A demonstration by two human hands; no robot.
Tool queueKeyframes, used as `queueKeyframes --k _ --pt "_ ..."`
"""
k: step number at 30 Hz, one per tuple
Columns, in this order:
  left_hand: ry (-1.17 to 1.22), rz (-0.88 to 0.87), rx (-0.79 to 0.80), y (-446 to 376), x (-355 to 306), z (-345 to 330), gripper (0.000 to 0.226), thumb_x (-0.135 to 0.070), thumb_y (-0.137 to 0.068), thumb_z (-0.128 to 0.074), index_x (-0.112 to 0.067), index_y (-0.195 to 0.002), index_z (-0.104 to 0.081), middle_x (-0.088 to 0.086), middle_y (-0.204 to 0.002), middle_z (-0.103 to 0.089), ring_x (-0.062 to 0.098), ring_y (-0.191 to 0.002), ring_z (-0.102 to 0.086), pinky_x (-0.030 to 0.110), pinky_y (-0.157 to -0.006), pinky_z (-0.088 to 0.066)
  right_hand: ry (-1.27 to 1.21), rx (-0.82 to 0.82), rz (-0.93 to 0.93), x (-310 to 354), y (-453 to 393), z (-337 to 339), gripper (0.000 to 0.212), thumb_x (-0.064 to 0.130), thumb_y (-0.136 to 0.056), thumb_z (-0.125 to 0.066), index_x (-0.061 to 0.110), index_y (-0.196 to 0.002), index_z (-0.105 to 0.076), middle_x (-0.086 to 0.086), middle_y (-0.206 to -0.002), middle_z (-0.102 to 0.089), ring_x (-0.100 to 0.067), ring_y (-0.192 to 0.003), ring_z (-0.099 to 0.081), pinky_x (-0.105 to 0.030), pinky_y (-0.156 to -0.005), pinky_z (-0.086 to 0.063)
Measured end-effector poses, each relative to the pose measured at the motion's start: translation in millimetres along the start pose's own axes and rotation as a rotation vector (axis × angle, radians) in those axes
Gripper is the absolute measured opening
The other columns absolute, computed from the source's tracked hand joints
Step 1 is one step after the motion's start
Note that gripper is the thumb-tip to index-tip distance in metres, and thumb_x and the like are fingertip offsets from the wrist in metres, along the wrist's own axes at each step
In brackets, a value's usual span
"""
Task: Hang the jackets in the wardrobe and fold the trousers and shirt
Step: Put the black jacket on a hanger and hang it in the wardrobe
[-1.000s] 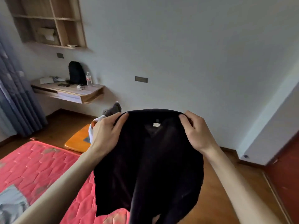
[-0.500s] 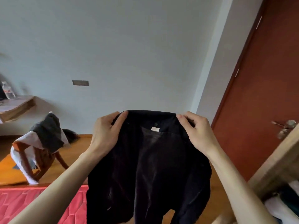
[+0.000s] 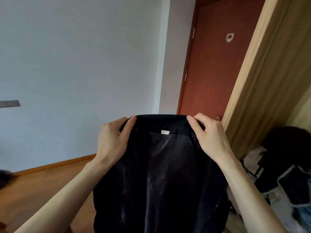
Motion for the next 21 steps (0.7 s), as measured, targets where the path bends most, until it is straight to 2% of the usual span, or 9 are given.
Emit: queueKeyframes --k 5,9,11,13,16,18,21 --pt "0.095 -0.064 0.079 -23.8 -28.6 -66.8 0.059 -0.051 -0.106 -0.051 -0.014 -0.063 -0.035 -0.009 -0.052 -0.029 0.008 -0.052 -0.029 0.032 -0.050 -0.027 0.092 -0.093 -0.087 -36.5 2.1 52.4 0.035 0.039 -0.107 -0.057 0.022 -0.076 -0.057 0.003 -0.059 -0.049 -0.013 -0.050 -0.043 -0.022 -0.051 -0.035" --pt "0.180 -0.108 0.150 -43.0 -48.9 -121.9 0.057 -0.053 -0.105 -0.049 -0.019 -0.063 -0.032 -0.010 -0.052 -0.028 0.008 -0.052 -0.027 0.029 -0.050 -0.025 0.186 -0.169 -0.150 -61.7 7.0 89.9 0.038 0.036 -0.107 -0.058 0.031 -0.071 -0.050 0.007 -0.058 -0.044 -0.010 -0.050 -0.039 -0.015 -0.051 -0.032" --pt "0.222 -0.146 0.189 -54.4 -56.3 -147.1 0.058 -0.052 -0.106 -0.050 -0.017 -0.063 -0.034 -0.009 -0.053 -0.029 0.008 -0.052 -0.027 0.026 -0.049 -0.025 0.241 -0.201 -0.180 -74.2 7.7 104.7 0.037 0.039 -0.107 -0.057 0.030 -0.072 -0.051 0.006 -0.059 -0.046 -0.009 -0.050 -0.041 -0.014 -0.051 -0.033" --pt "0.273 -0.175 0.236 -66.8 -61.8 -170.3 0.057 -0.051 -0.107 -0.051 -0.014 -0.064 -0.039 -0.009 -0.053 -0.032 0.007 -0.052 -0.029 0.024 -0.048 -0.026 0.274 -0.235 -0.209 -84.2 7.1 116.6 0.037 0.040 -0.107 -0.057 0.025 -0.073 -0.053 0.004 -0.058 -0.045 -0.007 -0.050 -0.039 -0.015 -0.050 -0.033" --pt "0.353 -0.214 0.297 -85.4 -69.6 -201.1 0.053 -0.049 -0.107 -0.052 -0.021 -0.063 -0.039 -0.012 -0.051 -0.034 0.007 -0.050 -0.032 0.019 -0.048 -0.028 0.328 -0.286 -0.240 -93.2 3.6 130.7 0.039 0.040 -0.107 -0.057 0.025 -0.072 -0.052 0.002 -0.058 -0.045 -0.007 -0.051 -0.039 -0.019 -0.051 -0.034" --pt "0.395 -0.243 0.329 -96.6 -75.4 -218.3 0.053 -0.049 -0.107 -0.052 -0.023 -0.063 -0.038 -0.011 -0.051 -0.034 0.008 -0.050 -0.031 0.019 -0.048 -0.028 0.365 -0.314 -0.268 -96.7 1.0 139.0 0.038 0.041 -0.107 -0.056 0.026 -0.072 -0.055 0.001 -0.060 -0.050 -0.013 -0.053 -0.046 -0.025 -0.055 -0.040" --pt "0.444 -0.281 0.383 -112.7 -83.6 -243.2 0.052 -0.049 -0.107 -0.053 -0.026 -0.062 -0.039 -0.010 -0.051 -0.036 0.010 -0.050 -0.033 0.021 -0.050 -0.029 0.428 -0.354 -0.320 -100.9 -2.9 151.8 0.038 0.042 -0.106 -0.056 0.018 -0.076 -0.059 -0.005 -0.064 -0.055 -0.027 -0.062 -0.055 -0.037 -0.065 -0.046"
Point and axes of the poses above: each hand's wrist, its own y-axis away from the middle knuckle, its own z-axis out of the back of the hand, x = y × z, the point moved 6 cm from there along -y, towards the middle knuckle
